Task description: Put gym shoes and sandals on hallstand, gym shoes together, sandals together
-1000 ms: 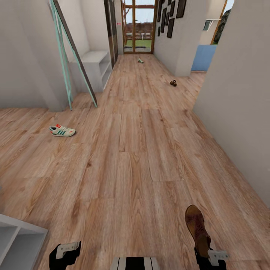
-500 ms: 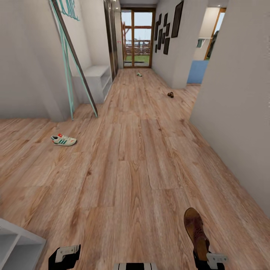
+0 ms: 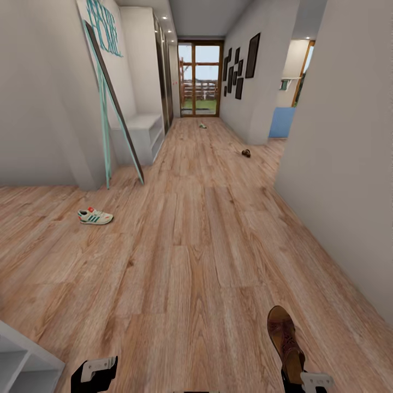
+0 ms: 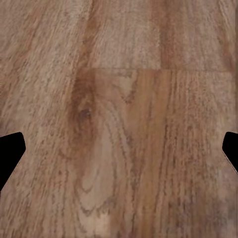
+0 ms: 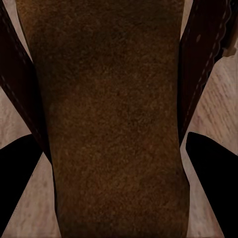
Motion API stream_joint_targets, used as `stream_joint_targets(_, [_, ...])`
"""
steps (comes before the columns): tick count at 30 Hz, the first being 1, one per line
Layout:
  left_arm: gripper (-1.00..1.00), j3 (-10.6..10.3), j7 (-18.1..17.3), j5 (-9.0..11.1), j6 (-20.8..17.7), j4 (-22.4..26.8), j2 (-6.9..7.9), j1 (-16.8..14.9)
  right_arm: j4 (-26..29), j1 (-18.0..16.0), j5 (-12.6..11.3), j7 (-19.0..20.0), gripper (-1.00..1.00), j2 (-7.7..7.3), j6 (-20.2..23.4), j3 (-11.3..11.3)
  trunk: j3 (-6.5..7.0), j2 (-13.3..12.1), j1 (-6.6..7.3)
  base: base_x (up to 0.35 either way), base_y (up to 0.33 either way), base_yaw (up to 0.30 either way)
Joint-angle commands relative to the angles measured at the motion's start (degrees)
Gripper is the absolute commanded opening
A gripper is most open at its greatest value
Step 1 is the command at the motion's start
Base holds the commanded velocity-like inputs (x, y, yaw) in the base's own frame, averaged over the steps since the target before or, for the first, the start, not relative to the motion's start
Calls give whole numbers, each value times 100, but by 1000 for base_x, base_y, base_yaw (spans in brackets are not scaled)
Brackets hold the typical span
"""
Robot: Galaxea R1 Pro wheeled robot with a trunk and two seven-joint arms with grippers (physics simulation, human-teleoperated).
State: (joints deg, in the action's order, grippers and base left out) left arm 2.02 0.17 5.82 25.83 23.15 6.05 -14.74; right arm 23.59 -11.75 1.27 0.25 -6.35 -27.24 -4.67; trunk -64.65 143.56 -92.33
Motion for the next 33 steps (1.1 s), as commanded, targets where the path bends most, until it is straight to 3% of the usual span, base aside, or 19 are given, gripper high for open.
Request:
stream_joint_targets(1, [100, -17, 1, 51, 17, -4, 2, -2, -6, -2, 12, 10, -100, 2, -18, -17, 23, 0, 3, 0, 0, 0])
stream_joint_targets(25, [100, -18, 1, 51, 18, -12, 1, -2, 9, -2, 2, -33, -100, -6, -13, -49, 567, -32, 65, 0, 0, 0])
stream_joint_targets(33, [100, -18, 1, 51, 18, -29, -2, -2, -3, -2, 13, -34, -100, -7, -9, -43, 711, -353, 241, 0, 0, 0])
